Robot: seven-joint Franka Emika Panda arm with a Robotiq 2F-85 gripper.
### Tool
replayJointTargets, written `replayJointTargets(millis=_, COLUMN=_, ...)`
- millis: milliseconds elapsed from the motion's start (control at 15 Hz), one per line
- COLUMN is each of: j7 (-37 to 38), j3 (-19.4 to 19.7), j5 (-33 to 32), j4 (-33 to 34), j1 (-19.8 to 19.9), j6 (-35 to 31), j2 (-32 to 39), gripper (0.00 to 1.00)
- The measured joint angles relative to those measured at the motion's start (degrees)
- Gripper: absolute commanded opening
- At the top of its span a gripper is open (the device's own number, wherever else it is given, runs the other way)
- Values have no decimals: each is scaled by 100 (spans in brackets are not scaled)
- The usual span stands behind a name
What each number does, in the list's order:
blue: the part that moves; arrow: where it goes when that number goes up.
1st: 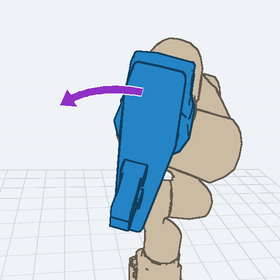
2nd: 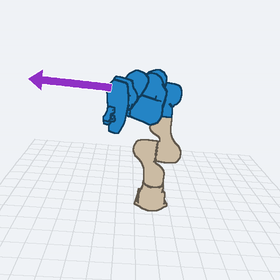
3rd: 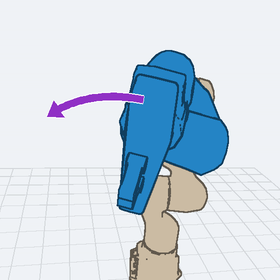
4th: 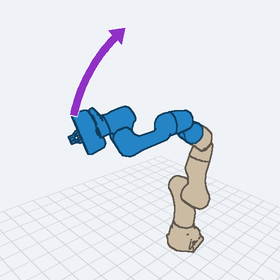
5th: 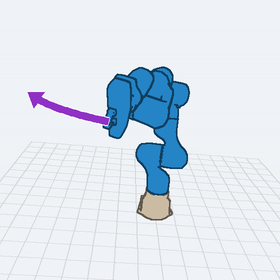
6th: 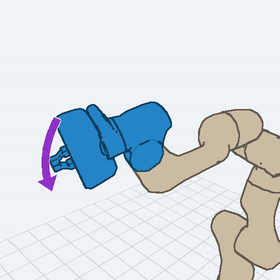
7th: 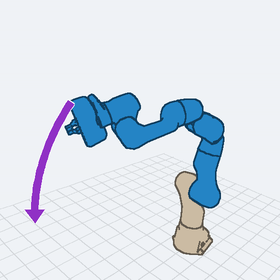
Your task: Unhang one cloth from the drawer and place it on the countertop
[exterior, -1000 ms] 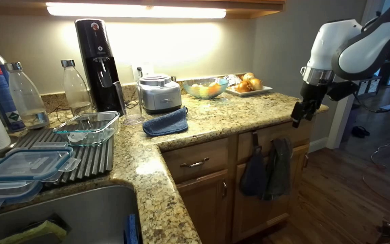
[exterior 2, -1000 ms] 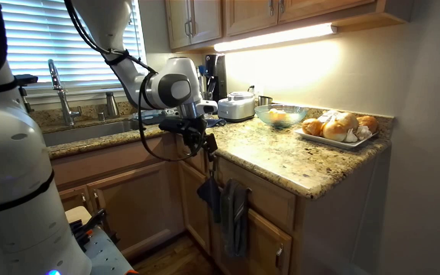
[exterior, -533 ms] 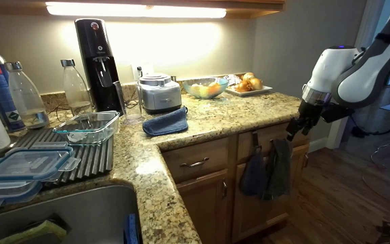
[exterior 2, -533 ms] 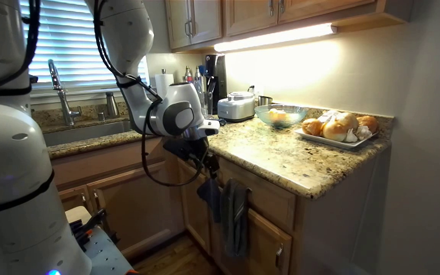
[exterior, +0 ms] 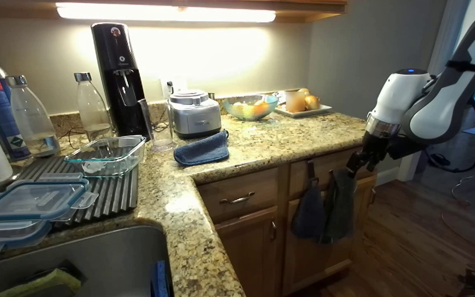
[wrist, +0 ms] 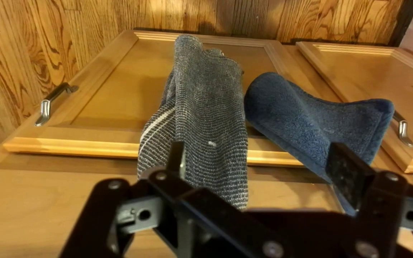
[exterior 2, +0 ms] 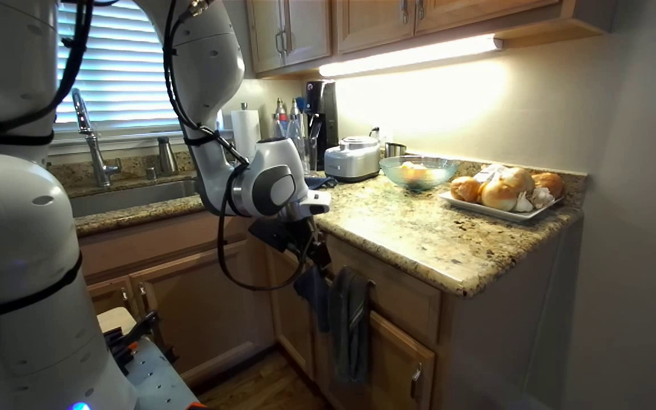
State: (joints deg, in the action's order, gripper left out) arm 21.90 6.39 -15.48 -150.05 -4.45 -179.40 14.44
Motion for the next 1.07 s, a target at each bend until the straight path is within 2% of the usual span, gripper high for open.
replayJointTargets(millis=333, j7=0, j3=45, j5=-2, j4=16, j1=-56, j6=-60, j2=41, gripper=100)
replayJointTargets(millis=867, j7=1, j3=20, j5=57, j4=35, j1=-496, j6=-1481, j2=947, gripper=100)
replayJointTargets(millis=1067, j7=-538, j3=-314, j5=927, j4=78, j1=-496, j6=-1880, j2=1275, gripper=100)
